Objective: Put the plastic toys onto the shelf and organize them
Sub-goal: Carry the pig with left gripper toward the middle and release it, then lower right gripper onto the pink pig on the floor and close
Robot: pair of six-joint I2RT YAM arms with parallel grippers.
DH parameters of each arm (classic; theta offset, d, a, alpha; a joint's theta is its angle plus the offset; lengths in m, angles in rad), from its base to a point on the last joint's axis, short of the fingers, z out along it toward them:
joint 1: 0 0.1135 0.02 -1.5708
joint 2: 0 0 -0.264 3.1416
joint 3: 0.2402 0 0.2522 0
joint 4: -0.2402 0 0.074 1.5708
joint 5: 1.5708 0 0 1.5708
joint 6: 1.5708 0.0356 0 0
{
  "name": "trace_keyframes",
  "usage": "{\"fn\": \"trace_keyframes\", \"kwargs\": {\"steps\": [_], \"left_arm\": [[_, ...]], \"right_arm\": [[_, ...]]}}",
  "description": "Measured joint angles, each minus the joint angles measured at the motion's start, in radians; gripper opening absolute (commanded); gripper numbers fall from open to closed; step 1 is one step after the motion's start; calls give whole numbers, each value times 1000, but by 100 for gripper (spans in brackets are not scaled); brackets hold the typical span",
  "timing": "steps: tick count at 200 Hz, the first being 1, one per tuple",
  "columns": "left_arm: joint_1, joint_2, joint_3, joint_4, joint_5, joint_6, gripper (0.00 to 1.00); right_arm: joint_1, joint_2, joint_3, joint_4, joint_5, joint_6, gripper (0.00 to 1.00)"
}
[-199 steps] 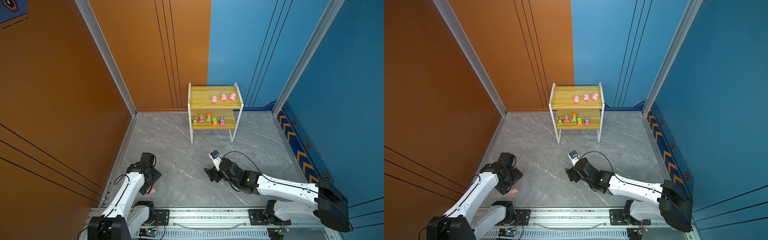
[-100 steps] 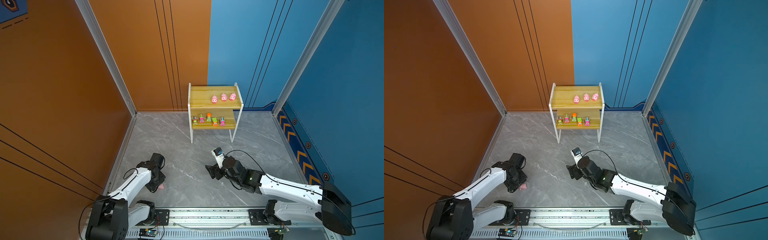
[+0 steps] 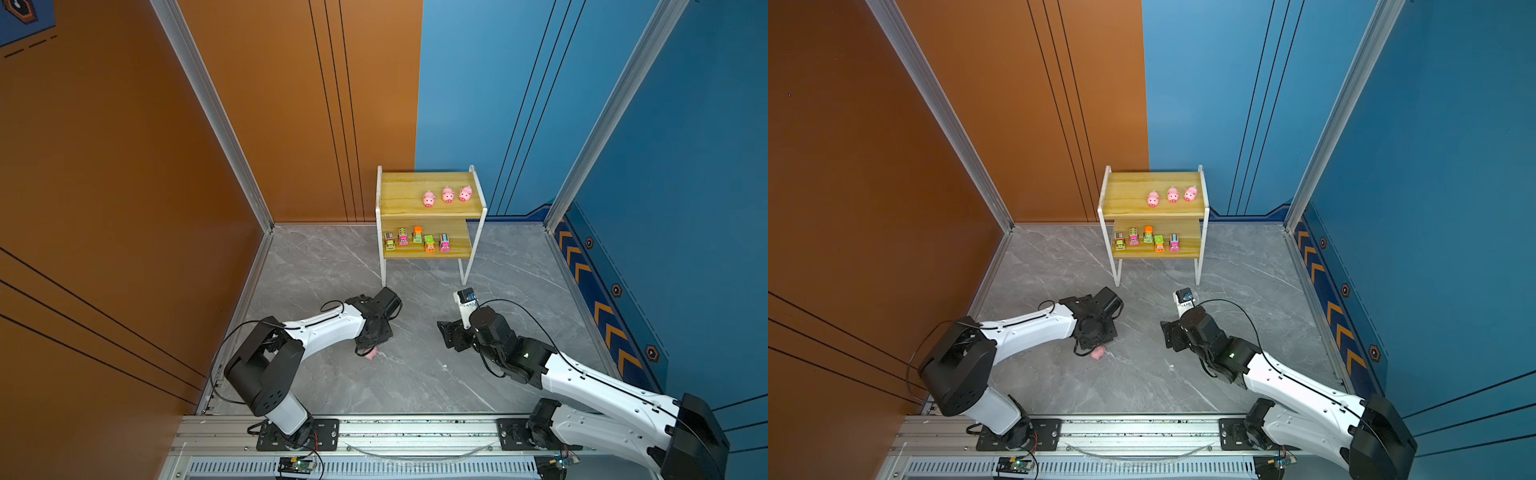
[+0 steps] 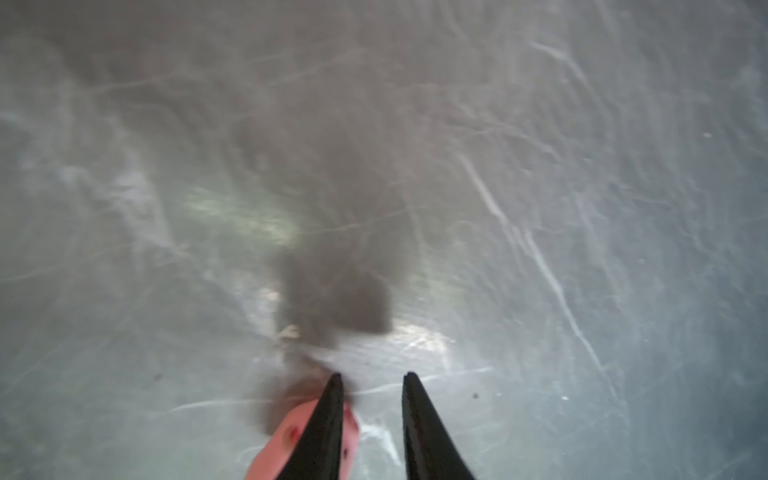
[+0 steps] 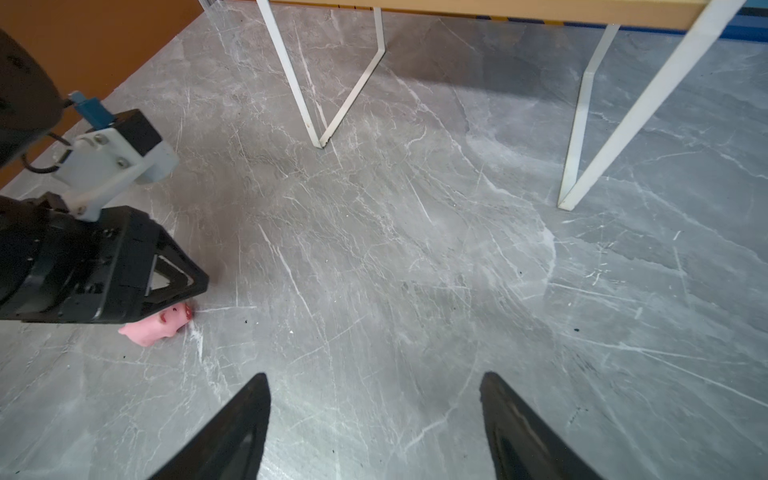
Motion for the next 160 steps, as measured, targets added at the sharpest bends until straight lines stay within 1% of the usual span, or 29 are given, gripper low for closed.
{"fn": "trace_keyframes", "kwargs": {"steps": [15, 18, 28, 44, 52, 68, 79, 90, 108, 135, 160], "left_arm": [[5, 8, 22, 16, 14, 22, 53], [12, 5, 25, 15, 17, 45, 55], [34, -2, 28, 21, 34, 61, 65], [100, -27, 29, 21, 64, 126, 78], [142, -47, 29, 20, 81, 159, 82], [222, -85, 29, 20, 121, 211, 84], [271, -104, 29, 16, 138, 256, 85], [307, -116, 28, 9, 156, 291, 85], [365, -141, 21, 1, 193, 348, 85], [446, -180, 14, -16, 242, 417, 85], [490, -202, 14, -18, 270, 467, 85]], "right_arm": [[14, 0, 0, -6, 4, 0, 80], [21, 0, 0, -7, 5, -1, 80], [49, 3, 0, -6, 14, 0, 80], [110, 35, 0, 3, 30, 0, 80], [144, 68, 2, 7, 38, 0, 80], [217, 155, 24, 10, 63, 3, 79], [273, 231, 53, 22, 74, 7, 76], [326, 301, 85, 43, 87, 11, 74], [395, 408, 154, 76, 93, 11, 73], [457, 543, 248, 128, 105, -5, 74], [473, 631, 291, 174, 109, -75, 74]]}}
